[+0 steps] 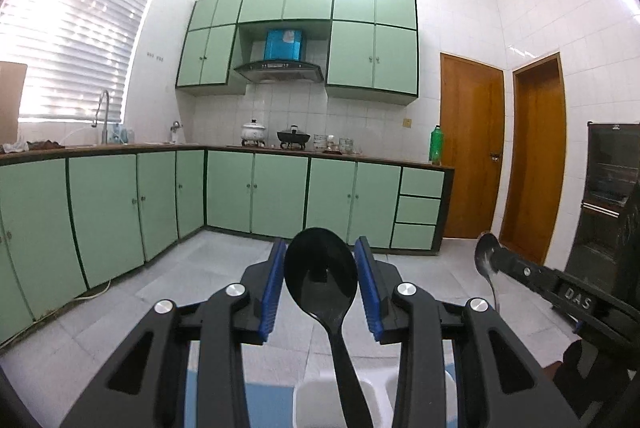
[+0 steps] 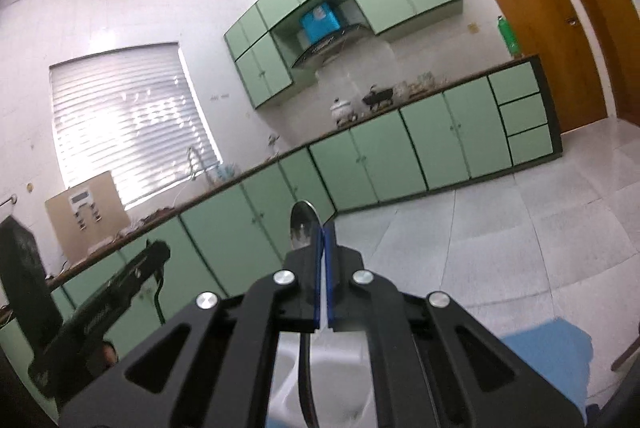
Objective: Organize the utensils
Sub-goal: 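Lift both spoons over the white holder and open both grippers to drop them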
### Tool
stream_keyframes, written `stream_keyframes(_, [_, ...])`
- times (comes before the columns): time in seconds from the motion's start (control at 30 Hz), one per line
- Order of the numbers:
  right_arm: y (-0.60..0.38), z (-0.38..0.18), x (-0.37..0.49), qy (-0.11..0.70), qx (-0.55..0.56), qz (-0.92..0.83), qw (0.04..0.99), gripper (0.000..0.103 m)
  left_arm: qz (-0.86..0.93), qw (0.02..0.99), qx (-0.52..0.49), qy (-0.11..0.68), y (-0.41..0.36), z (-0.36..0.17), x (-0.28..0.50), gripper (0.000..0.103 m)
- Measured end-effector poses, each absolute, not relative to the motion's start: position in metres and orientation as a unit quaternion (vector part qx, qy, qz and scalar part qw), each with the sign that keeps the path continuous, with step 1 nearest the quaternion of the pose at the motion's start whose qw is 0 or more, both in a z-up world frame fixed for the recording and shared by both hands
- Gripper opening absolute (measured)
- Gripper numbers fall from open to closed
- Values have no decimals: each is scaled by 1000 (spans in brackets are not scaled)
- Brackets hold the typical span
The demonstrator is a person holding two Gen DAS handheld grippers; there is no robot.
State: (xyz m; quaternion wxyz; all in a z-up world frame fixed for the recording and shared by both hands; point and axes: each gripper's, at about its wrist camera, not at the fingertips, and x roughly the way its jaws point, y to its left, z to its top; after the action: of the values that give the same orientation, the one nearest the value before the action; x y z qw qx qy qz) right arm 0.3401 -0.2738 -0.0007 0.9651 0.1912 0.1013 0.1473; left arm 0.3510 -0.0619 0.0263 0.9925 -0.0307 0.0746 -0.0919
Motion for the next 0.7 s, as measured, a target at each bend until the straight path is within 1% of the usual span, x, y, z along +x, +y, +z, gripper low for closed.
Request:
stream_keyframes(0.2, [-265,-27,375,108,161,120,974,1,-81,991,-38,98,-63,-14,392,35])
stream_keyframes(0.43, [-251,-60,382,139,128,124,974,1,-88,987,-36,127,-65,-51,405,35])
stream_keyframes(0.5, [-252,-67,382,153,131,132,971,4,-93,986,-38,135,-65,-55,404,36])
stream_keyframes(0.53, [-250,-70,374,160,132,133,969,6,-96,985,-41,138,-64,-56,403,40])
stream_keyframes(0.6, [-249,-72,365,167,132,133,968,7,-96,984,-47,139,-59,-57,395,48])
stream_keyframes(0.63, [-250,-72,358,171,133,131,967,7,-95,984,-51,139,-55,-56,389,50])
stream_keyframes(0.7, [-252,-71,344,191,140,126,963,13,-96,984,-55,139,-49,-54,377,51])
